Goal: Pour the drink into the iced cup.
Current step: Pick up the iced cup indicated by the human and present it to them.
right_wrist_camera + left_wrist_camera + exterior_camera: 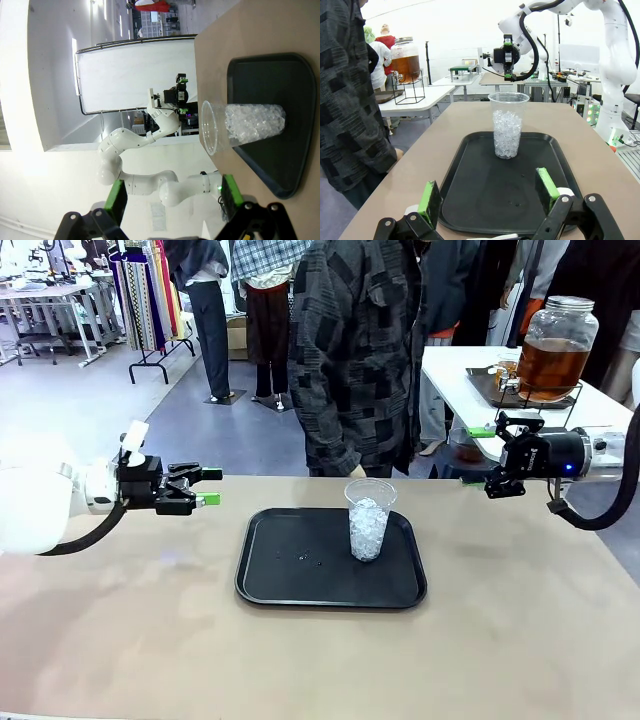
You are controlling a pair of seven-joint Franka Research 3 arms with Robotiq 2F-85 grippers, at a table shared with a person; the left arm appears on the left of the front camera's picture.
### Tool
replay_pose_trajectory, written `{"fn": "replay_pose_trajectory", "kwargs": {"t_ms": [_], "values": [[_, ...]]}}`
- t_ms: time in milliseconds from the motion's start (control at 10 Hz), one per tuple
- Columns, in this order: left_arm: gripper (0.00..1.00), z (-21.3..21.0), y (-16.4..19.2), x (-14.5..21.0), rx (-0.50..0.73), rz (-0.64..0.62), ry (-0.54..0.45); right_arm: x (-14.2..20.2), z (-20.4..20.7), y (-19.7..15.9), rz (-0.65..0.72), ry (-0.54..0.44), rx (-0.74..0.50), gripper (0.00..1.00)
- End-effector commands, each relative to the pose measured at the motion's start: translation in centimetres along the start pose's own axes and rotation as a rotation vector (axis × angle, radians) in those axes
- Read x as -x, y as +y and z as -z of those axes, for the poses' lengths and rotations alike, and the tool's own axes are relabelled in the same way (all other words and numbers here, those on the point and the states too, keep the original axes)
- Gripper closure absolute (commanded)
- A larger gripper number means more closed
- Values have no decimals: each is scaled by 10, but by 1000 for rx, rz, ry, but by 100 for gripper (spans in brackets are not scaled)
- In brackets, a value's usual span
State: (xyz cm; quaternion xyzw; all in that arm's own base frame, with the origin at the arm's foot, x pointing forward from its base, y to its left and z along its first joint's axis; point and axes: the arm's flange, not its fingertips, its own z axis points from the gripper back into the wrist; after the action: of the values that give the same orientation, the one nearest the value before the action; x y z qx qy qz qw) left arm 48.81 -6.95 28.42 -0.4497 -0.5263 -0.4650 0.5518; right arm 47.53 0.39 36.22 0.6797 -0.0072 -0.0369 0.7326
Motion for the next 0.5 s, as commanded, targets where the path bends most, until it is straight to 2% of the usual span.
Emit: {"fn": "replay_pose_trajectory", "kwargs": {"t_ms": [0, 400], "values": [[0, 2, 1, -3, -1, -3, 5, 0, 1, 2, -6, 0, 1, 0], [0, 2, 1, -3, -1, -3, 5, 0, 1, 2, -6, 0, 1, 0]]}}
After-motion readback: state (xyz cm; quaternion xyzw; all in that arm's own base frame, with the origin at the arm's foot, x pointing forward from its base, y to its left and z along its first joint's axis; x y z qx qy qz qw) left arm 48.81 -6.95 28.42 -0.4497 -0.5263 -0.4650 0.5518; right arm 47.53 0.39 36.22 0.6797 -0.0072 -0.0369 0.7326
